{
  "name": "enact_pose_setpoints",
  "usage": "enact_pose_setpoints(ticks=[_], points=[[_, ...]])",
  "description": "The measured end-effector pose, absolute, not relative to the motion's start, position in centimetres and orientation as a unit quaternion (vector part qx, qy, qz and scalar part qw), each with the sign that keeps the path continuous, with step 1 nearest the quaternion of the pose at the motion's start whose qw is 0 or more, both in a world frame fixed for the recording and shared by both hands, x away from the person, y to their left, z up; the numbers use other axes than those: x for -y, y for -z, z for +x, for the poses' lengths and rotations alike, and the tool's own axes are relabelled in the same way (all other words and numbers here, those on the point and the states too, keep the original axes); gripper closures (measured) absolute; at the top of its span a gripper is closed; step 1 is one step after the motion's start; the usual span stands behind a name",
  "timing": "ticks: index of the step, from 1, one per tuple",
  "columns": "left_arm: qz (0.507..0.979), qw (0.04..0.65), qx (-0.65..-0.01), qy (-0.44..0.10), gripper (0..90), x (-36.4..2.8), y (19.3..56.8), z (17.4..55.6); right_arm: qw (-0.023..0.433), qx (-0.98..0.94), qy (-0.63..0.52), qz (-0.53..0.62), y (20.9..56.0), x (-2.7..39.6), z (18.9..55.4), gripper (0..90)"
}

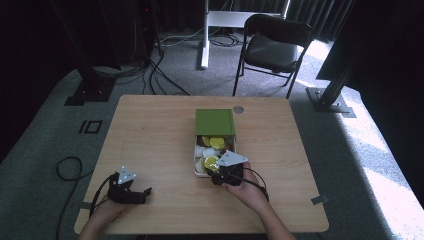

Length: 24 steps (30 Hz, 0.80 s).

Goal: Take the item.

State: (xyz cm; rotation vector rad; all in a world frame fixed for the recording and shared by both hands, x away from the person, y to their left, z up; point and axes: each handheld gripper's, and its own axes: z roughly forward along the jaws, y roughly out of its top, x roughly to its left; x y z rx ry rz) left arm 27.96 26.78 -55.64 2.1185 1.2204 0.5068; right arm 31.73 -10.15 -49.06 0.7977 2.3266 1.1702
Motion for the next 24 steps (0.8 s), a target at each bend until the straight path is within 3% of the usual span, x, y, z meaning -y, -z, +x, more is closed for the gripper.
enact_pose_setpoints(ticks=[13, 24], points=[[0.805, 0.317, -0.463, -0.193, 2.8, -26.8, 55.6, 28.0, 0.217, -0.815, -0.449, 0.296, 46.3, 11.6, 32.3, 39.9], [0.804, 0.317, -0.463, -0.193, 2.8, -26.8, 55.6, 28.0, 0.267, -0.785, -0.461, 0.316, 43.5, 14.0, 33.9, 39.9]])
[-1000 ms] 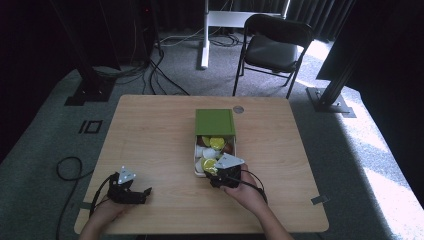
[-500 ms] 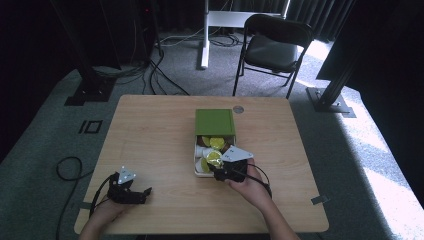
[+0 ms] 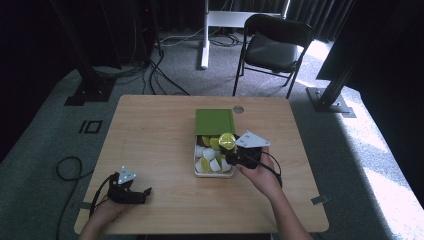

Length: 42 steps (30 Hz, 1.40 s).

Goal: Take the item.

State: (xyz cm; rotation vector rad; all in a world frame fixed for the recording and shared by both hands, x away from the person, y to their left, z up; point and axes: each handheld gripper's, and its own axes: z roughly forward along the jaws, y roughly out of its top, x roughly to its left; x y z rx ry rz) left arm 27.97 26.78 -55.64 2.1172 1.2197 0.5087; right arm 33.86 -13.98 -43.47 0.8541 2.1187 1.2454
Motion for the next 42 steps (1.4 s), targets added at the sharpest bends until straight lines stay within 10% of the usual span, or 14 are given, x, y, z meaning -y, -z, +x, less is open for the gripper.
enact_pose_setpoints(ticks=[42], points=[[0.805, 0.317, -0.463, -0.193, 2.8, -26.8, 55.6, 28.0, 0.319, -0.732, -0.373, 0.473, 52.4, 22.3, 42.8, 39.8]])
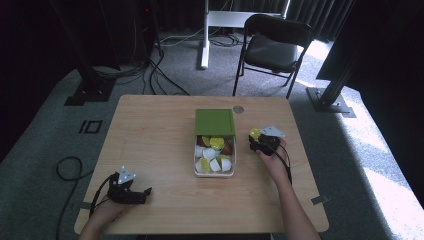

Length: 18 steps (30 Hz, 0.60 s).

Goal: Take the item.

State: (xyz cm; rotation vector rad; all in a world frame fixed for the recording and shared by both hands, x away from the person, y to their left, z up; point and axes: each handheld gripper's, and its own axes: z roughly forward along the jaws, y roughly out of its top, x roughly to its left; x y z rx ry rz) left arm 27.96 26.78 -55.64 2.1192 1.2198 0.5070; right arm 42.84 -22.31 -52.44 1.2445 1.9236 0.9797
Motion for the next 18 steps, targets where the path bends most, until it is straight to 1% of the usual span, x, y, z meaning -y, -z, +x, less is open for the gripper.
enact_pose_setpoints(ticks=[4, 9, 18], points=[[0.805, 0.317, -0.463, -0.193, 2.8, -26.8, 55.6, 28.0, 0.315, -0.735, -0.36, 0.481, 53.0, 22.5, 43.4, 39.8], [0.805, 0.317, -0.464, -0.193, 2.8, -26.8, 55.6, 28.0, 0.296, -0.74, -0.345, 0.495, 54.2, 22.8, 44.1, 39.8], [0.805, 0.317, -0.464, -0.193, 2.8, -26.8, 55.6, 28.0, 0.291, -0.743, -0.334, 0.502, 54.8, 22.8, 44.3, 39.6]])
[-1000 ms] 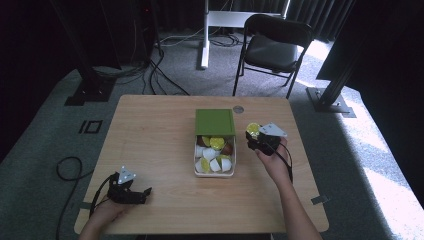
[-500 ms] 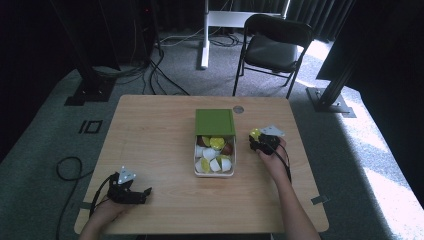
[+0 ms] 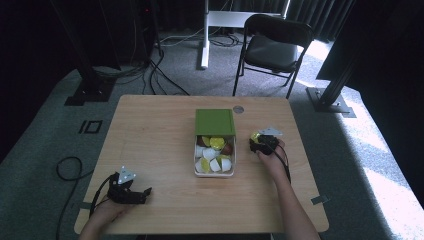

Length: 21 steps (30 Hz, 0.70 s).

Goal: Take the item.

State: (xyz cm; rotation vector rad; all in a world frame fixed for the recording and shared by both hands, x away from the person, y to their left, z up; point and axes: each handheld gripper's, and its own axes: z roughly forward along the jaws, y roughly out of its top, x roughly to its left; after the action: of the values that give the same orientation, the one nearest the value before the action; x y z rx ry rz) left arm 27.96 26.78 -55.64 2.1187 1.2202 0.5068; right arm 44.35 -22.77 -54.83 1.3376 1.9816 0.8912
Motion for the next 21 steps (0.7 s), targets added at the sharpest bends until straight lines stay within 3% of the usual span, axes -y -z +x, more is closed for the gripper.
enact_pose_setpoints(ticks=[4, 8, 21], points=[[0.805, 0.317, -0.463, -0.193, 2.8, -26.8, 55.6, 28.0, 0.29, -0.743, -0.333, 0.502, 54.8, 22.8, 44.3, 36.2], [0.805, 0.317, -0.463, -0.193, 2.8, -26.8, 55.6, 28.0, 0.29, -0.737, -0.341, 0.507, 54.4, 23.3, 44.1, 26.1], [0.805, 0.317, -0.463, -0.193, 2.8, -26.8, 55.6, 28.0, 0.275, -0.746, -0.368, 0.482, 53.3, 24.3, 42.1, 17.6]])
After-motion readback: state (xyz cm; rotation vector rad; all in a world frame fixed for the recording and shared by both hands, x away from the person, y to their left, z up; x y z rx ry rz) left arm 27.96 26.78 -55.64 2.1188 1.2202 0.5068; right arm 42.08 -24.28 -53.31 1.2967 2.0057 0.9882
